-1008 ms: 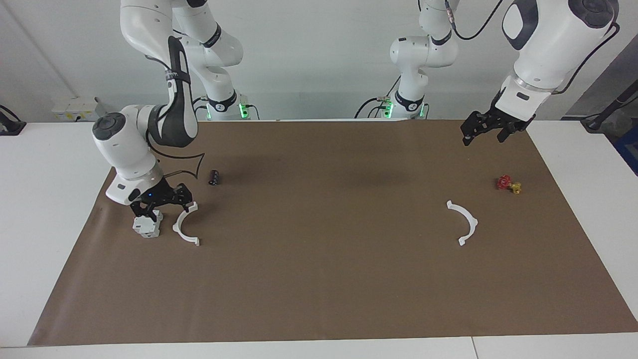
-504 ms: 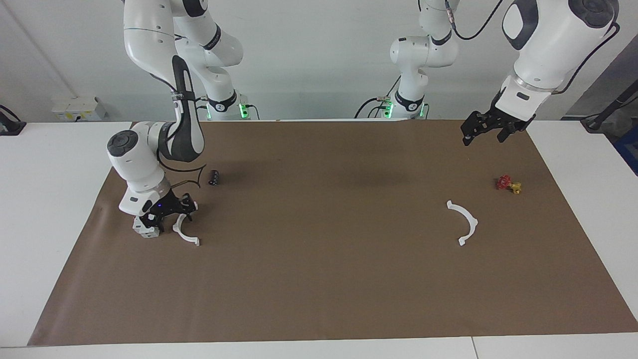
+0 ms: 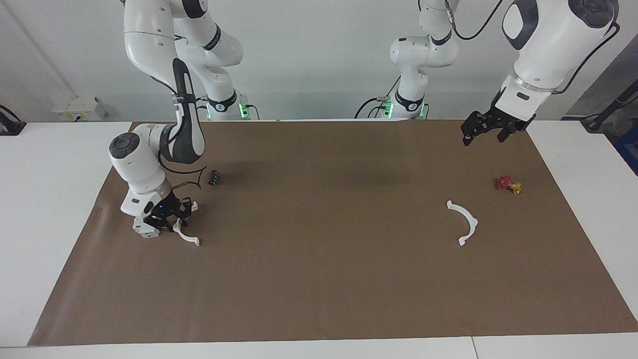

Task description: Assemble drain pipe with both arms

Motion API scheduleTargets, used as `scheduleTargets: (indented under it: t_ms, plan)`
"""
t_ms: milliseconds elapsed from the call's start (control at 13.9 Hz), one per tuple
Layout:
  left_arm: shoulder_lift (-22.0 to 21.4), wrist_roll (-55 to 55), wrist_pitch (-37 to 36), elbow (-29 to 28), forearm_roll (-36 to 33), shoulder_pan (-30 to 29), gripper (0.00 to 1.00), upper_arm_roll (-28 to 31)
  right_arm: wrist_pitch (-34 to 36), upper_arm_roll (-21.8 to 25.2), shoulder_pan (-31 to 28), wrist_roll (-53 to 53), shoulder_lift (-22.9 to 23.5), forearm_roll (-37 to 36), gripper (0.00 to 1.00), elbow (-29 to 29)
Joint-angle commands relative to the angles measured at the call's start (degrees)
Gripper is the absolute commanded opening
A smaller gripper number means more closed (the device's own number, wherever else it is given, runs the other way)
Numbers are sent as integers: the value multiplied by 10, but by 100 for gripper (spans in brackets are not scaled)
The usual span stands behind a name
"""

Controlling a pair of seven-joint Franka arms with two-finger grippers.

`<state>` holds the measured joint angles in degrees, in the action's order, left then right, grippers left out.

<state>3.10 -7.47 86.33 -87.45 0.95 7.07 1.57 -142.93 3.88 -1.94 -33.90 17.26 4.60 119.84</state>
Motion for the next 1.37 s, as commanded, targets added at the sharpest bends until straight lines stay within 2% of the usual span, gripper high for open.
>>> scheduleTargets:
  t_ms: [0,144,288,432,720,1080,1296]
  plan:
    - [-18,1,14,-23,-8,0,100,1,-11,-4,-9,-2,8,17,0,-14]
    - [-18,1,14,-23,-8,0,100,1,28,-6,11,84,2,17,0,-50]
    - [-18,1,14,-23,-8,0,100,1,115,-5,56,216,-1,14,0,-104]
    - [-18,1,13,-23,-9,0,100,1,161,-5,105,353,3,5,0,-147]
    - [-18,1,14,-23,-8,0,100,1,171,-5,191,468,7,9,0,-162]
    - [-18,1,14,-23,-8,0,100,1,161,-5,294,610,92,3,0,-245]
    - [-18,1,14,-23,-8,0,100,1,116,-5,332,639,117,3,0,-236]
